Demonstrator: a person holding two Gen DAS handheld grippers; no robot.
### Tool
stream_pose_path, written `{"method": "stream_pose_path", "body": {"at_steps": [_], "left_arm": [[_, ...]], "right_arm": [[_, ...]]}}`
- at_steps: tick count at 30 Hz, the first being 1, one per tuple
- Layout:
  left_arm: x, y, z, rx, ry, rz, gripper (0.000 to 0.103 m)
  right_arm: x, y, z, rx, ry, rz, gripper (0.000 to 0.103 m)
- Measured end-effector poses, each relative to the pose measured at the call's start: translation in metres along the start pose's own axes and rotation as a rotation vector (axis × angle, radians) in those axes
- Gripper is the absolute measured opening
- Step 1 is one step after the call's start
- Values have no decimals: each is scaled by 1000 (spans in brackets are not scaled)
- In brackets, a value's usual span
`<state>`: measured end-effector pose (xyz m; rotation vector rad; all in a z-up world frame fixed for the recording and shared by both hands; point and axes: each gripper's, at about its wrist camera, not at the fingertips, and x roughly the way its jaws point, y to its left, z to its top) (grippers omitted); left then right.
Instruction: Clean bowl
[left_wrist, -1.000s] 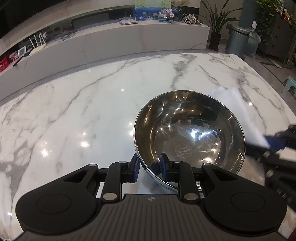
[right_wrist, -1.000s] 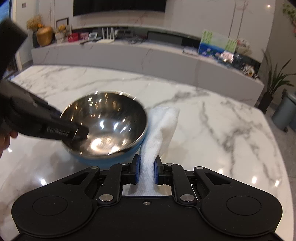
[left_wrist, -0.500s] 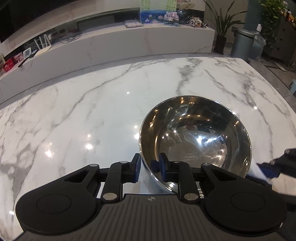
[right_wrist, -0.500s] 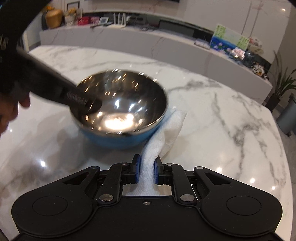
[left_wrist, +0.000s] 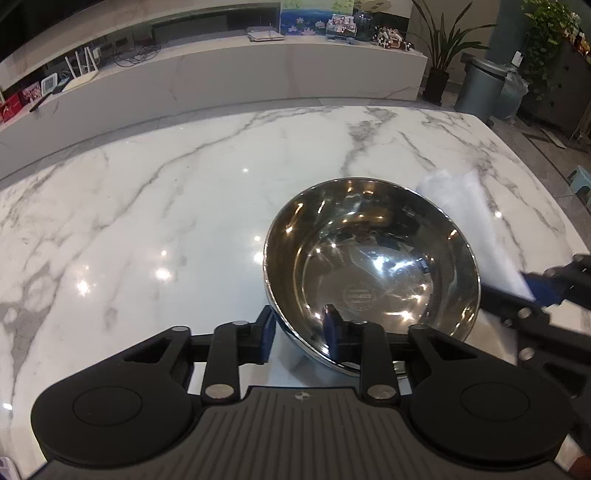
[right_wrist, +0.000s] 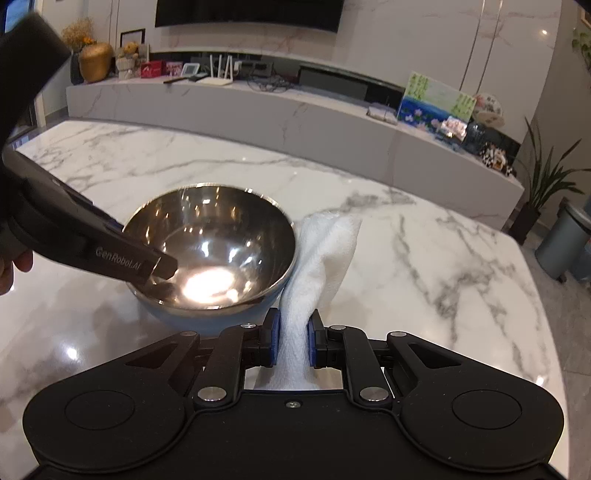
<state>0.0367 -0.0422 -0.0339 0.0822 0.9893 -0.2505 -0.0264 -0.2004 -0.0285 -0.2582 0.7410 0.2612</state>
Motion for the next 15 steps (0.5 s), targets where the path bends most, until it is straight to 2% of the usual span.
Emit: {"method": "stream_pose_path", "body": {"at_steps": [4, 8, 15], "left_arm": [[2, 1, 1, 9, -4, 31, 16], [2, 4, 2, -3, -6, 43, 16], [3, 5, 1, -21, 21, 24, 23]], "right_arm": [[2, 4, -2, -22, 21, 20, 13], [8, 15, -4, -63, 63, 44, 13], [17, 23, -8, -88, 103, 58, 13]]}}
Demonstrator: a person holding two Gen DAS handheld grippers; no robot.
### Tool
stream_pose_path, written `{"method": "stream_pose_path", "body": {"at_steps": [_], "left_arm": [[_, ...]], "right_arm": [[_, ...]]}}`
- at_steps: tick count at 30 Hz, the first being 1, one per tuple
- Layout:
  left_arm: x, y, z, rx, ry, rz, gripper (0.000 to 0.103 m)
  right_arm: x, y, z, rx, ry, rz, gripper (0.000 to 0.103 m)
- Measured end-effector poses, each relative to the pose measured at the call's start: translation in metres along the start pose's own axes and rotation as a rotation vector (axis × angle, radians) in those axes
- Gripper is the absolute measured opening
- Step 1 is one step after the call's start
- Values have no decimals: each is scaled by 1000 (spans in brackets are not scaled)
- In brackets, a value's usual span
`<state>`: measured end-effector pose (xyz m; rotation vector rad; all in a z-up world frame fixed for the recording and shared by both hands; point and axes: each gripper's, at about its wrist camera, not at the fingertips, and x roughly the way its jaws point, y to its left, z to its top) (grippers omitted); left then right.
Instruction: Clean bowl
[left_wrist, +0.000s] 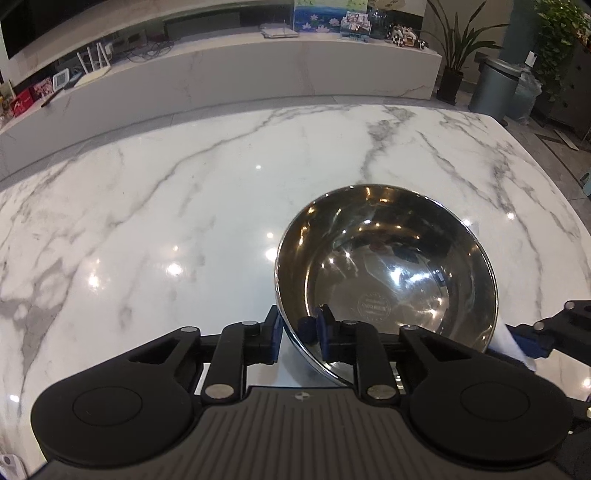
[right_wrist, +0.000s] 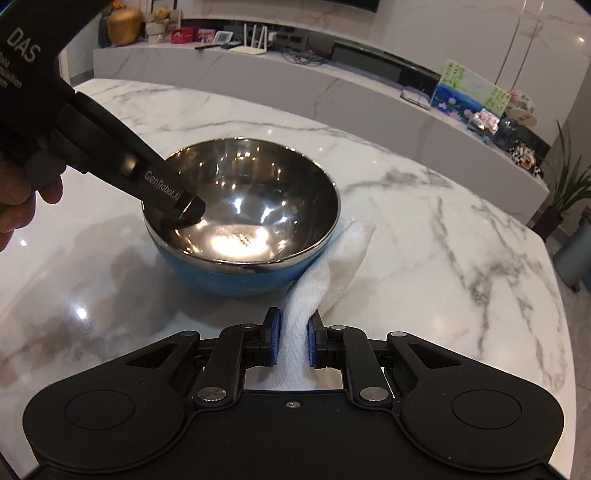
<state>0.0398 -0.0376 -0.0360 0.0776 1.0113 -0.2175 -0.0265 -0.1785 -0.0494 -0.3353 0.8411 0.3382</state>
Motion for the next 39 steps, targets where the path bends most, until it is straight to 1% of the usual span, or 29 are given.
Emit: {"method": "stream_pose_path", "body": {"at_steps": [6, 9, 11, 15, 18, 22, 24, 26, 28, 30, 31, 33, 35, 37, 39], "left_arm": [[1, 0, 0, 4, 8, -8, 23], [0, -1, 0, 15, -2, 0, 20], [-1, 0, 1, 18, -20, 6, 16], [-2, 1, 3, 17, -32, 5, 14], [-1, 1, 3, 11, -29, 8, 15], [-1, 2, 3, -5, -25, 9, 15], [-2, 3, 3, -15, -36, 8, 19], [-5, 5, 3, -30, -58, -2, 38], [-8, 6, 4, -38, -80, -10, 45], [-11, 5, 4, -34, -96, -11, 47], [-12, 4, 5, -28, -103, -10, 51], [-14, 3, 5, -20, -109, -8, 54], [-17, 1, 3, -11, -112, -5, 63], [-21, -1, 2, -4, -122, -9, 64], [-26, -1, 1, -8, -139, -16, 64]], "right_arm": [[-1, -4, 2, 20, -17, -11, 13], [-5, -10, 3, 37, -43, -26, 13], [-9, -15, 4, 48, -64, -38, 13], [-16, -21, 6, 66, -101, -45, 13], [-15, -20, 7, 56, -101, -36, 13], [-9, -12, 5, 26, -60, -28, 13], [-5, -11, 4, 22, -36, -37, 13], [-2, -14, 4, 31, -25, -51, 13], [1, -19, 4, 51, -13, -77, 13], [3, -25, 4, 78, 0, -95, 13], [4, -29, 4, 93, 7, -104, 13], [9, -35, 3, 127, 38, -100, 13], [14, -37, 1, 153, 64, -87, 13], [20, -41, -2, 192, 97, -69, 15], [22, -43, -4, 222, 111, -59, 16]]}}
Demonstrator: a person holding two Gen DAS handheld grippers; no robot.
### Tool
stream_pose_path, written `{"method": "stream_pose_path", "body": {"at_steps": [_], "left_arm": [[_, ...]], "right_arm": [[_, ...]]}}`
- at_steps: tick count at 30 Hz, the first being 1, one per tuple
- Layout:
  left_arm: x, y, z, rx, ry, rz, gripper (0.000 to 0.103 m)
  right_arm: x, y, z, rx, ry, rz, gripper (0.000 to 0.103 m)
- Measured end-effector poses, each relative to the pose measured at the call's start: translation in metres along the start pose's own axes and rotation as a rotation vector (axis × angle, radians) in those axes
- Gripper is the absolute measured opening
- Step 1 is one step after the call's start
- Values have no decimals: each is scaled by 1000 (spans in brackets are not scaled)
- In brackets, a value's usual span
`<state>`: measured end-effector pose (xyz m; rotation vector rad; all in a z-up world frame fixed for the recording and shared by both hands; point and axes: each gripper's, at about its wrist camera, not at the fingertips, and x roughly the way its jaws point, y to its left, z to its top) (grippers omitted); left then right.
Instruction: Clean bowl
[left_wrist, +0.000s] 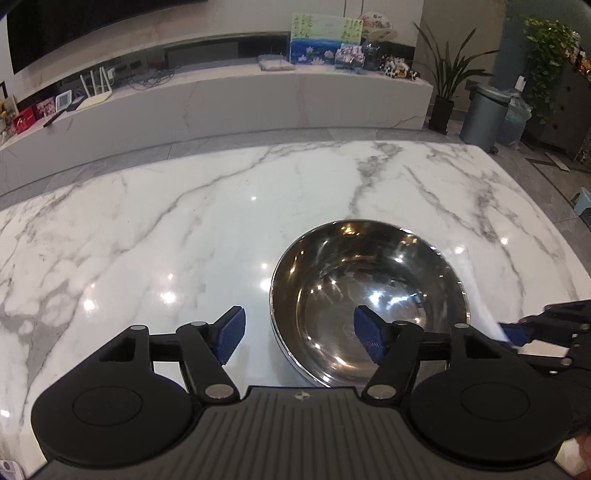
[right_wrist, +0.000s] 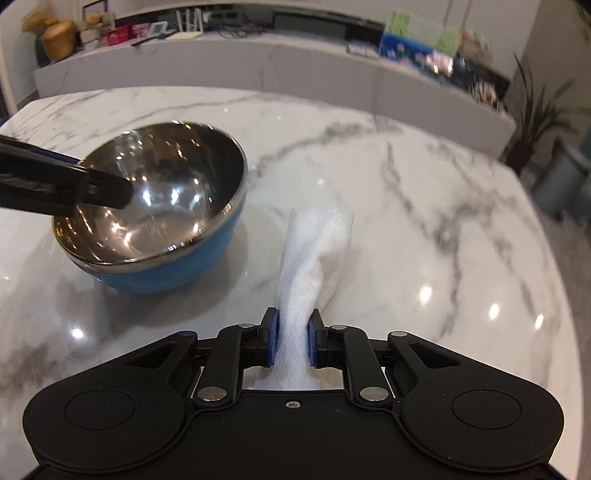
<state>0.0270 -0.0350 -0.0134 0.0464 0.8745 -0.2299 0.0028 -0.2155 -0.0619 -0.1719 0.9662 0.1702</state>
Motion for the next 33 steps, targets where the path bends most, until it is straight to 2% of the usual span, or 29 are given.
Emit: {"method": "stream_pose_path", "body": {"at_steps": [1, 4, 8, 12, 19, 27, 33], "left_arm": [[-2, 0, 0, -6, -8, -4, 65], [-7, 1, 2, -14, -24, -23, 76], [-16, -3, 3, 1, -35, -30, 77], [-26, -3, 5, -17, -51, -39, 78], [-42, -3, 8, -47, -52, -49, 78], [-49, -6, 9, -34, -18, -17, 78], [-51, 2, 8, -96, -17, -52, 78]], "right_arm": [[0, -1, 0, 10, 6, 2, 18], [-1, -4, 2, 41, 21, -4, 39], [-13, -7, 8, 66, -12, -22, 40], [-33, -11, 17, 102, -57, -28, 46], [-69, -11, 30, 135, -126, -51, 72], [-83, -6, 31, 182, -99, -26, 73], [-94, -4, 30, 195, -104, -10, 73]]}}
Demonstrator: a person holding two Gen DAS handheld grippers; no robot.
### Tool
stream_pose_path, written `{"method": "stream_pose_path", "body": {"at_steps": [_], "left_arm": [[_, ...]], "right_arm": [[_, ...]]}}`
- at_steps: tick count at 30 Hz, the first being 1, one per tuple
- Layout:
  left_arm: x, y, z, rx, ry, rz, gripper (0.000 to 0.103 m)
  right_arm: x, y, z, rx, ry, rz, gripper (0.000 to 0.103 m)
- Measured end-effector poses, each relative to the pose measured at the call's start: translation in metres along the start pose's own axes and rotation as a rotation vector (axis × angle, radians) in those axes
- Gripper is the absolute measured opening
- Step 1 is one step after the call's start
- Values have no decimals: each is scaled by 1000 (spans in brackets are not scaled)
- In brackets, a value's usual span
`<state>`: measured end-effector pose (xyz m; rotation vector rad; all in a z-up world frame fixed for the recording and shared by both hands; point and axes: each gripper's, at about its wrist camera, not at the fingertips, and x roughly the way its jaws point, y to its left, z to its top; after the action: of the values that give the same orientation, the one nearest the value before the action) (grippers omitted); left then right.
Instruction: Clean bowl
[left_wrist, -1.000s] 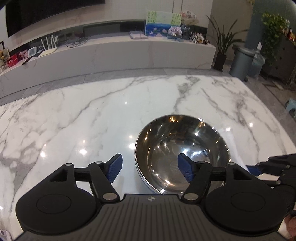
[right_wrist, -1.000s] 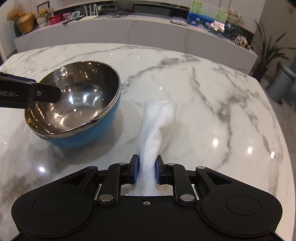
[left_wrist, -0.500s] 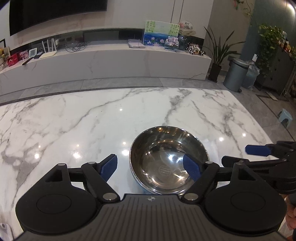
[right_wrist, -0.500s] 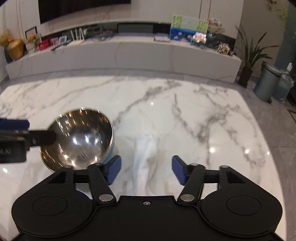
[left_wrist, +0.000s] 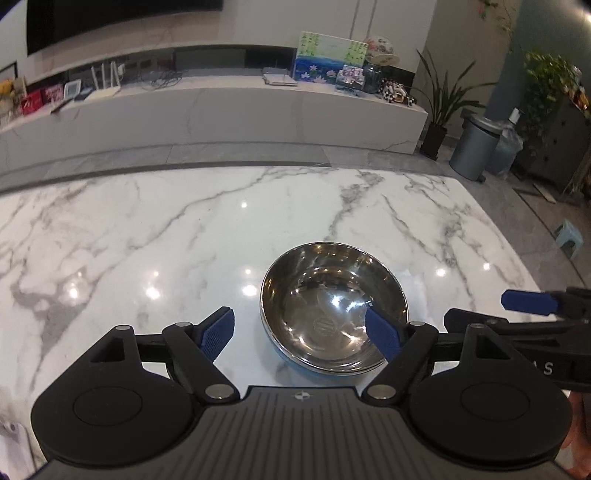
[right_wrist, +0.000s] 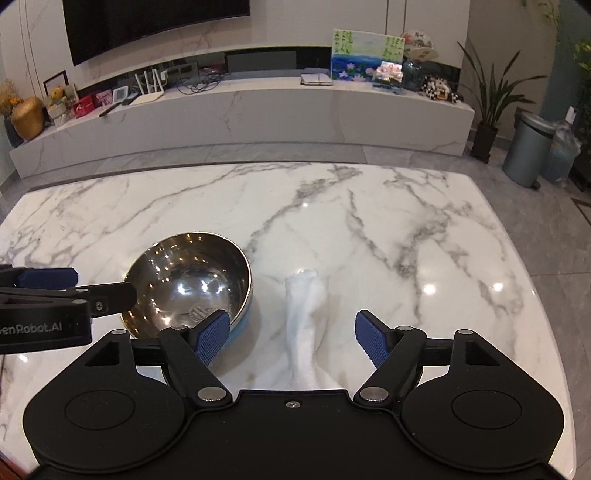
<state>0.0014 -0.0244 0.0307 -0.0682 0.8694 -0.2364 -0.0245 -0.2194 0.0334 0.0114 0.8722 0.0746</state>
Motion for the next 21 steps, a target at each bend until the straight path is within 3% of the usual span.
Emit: {"method": "stream_pose_path", "body": {"at_steps": [13, 21], "left_arm": [[3, -2, -2, 5, 59, 29, 77], [-2, -1, -4, 0, 39, 20, 76]], "right_arm": [[5, 7, -2, -42, 26, 24, 73], [5, 10, -2, -60, 30, 30, 73]]}}
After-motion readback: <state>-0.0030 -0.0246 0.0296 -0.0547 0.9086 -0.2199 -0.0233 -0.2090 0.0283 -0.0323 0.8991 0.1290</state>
